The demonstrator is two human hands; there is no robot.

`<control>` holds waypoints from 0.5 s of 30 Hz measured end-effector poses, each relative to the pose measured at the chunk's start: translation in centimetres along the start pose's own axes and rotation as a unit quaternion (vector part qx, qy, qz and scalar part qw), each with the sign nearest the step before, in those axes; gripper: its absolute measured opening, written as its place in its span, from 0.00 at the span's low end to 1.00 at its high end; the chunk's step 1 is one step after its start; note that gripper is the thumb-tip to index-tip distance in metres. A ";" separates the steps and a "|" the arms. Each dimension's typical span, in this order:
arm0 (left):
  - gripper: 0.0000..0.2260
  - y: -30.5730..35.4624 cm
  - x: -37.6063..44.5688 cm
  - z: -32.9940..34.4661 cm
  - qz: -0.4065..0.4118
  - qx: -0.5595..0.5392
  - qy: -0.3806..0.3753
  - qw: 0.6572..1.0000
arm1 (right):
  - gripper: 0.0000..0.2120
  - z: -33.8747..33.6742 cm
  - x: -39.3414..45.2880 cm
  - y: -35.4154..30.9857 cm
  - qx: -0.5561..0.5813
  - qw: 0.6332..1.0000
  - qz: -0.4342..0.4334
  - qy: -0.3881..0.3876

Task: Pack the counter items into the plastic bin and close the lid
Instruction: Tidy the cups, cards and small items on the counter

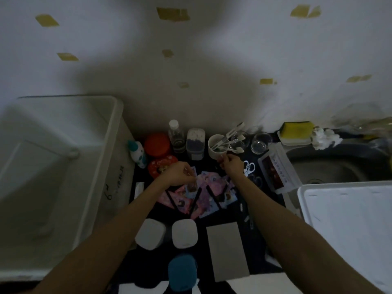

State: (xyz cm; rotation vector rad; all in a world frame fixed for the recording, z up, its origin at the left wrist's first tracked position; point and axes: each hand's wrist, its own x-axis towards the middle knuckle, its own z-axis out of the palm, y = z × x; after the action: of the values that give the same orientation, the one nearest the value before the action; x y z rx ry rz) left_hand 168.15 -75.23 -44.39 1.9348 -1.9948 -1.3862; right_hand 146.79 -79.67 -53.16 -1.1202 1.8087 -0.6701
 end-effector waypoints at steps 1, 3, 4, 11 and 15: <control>0.13 -0.1 -0.1 0.0 -0.001 0.004 -0.001 1.000 | 0.17 -0.1 -0.2 0.1 0.002 1.000 -0.009 0.003; 0.13 -0.1 -0.1 0.2 -0.003 0.015 -0.009 1.000 | 0.16 -0.4 -0.3 0.2 0.000 1.000 -0.014 0.012; 0.12 -0.1 0.0 0.3 -0.002 0.019 -0.018 1.000 | 0.16 -0.6 -0.7 0.2 -0.012 0.999 -0.020 0.029; 0.12 -1.1 1.8 2.9 0.008 0.078 -0.101 0.992 | 0.09 -0.1 -7.3 2.8 -0.154 0.983 -0.096 -0.033; 0.19 -1.9 3.8 5.3 0.019 0.184 -0.129 0.974 | 0.21 1.3 -9.4 4.8 -0.293 0.947 -0.091 -0.098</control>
State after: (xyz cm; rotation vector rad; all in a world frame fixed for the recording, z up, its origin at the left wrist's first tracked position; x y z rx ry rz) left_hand 165.71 -75.05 -50.72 1.9125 -2.5558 -1.4037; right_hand 147.90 -69.08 -53.84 -1.6953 1.7879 -0.0994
